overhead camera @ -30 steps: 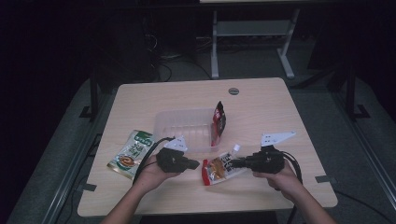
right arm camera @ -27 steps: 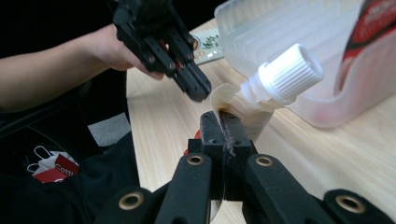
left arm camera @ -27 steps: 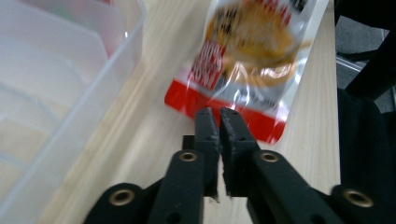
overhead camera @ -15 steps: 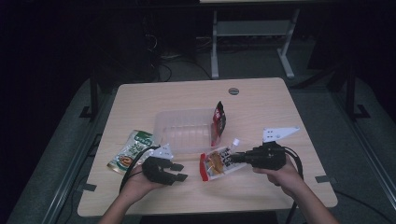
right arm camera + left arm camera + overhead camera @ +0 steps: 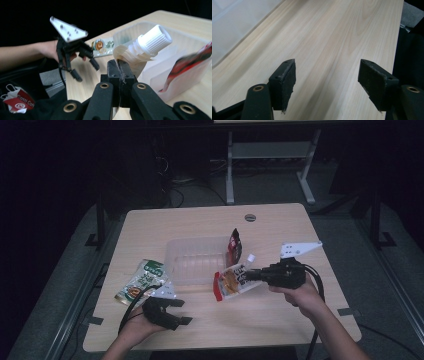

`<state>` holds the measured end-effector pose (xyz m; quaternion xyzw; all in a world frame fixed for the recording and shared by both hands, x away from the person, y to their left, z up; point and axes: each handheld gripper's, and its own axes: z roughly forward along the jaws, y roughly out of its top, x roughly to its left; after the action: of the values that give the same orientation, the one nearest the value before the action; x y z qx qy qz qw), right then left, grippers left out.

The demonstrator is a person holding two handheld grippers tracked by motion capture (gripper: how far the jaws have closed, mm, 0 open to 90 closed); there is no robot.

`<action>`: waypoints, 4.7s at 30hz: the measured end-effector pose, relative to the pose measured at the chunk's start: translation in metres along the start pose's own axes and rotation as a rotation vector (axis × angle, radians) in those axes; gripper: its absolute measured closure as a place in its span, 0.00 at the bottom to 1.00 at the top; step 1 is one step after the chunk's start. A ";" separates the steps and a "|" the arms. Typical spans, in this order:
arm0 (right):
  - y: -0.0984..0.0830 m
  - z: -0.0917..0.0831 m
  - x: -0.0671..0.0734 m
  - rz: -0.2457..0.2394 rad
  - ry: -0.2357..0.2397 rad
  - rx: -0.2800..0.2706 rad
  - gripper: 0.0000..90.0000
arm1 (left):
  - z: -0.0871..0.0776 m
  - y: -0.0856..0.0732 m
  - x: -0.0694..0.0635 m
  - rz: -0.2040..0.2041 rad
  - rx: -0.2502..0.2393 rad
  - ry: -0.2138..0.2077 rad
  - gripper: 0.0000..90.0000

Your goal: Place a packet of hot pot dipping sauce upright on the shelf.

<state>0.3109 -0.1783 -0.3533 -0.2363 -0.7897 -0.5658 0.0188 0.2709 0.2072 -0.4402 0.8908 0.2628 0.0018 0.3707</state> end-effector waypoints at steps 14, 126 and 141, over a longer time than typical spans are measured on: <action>0.051 0.005 -0.013 -0.030 -0.056 -0.036 1.00 | -0.002 -0.001 0.004 0.019 -0.007 0.028 0.24; 0.067 0.102 -0.048 -0.011 -0.252 0.138 0.89 | 0.006 -0.004 0.010 -0.003 0.018 -0.010 0.24; 0.069 0.078 -0.031 -0.025 -0.260 0.124 0.48 | 0.004 -0.004 0.011 0.012 0.015 0.000 0.24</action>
<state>0.3843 -0.1022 -0.3297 -0.2962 -0.8218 -0.4807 -0.0760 0.2792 0.2118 -0.4482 0.8950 0.2577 0.0022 0.3641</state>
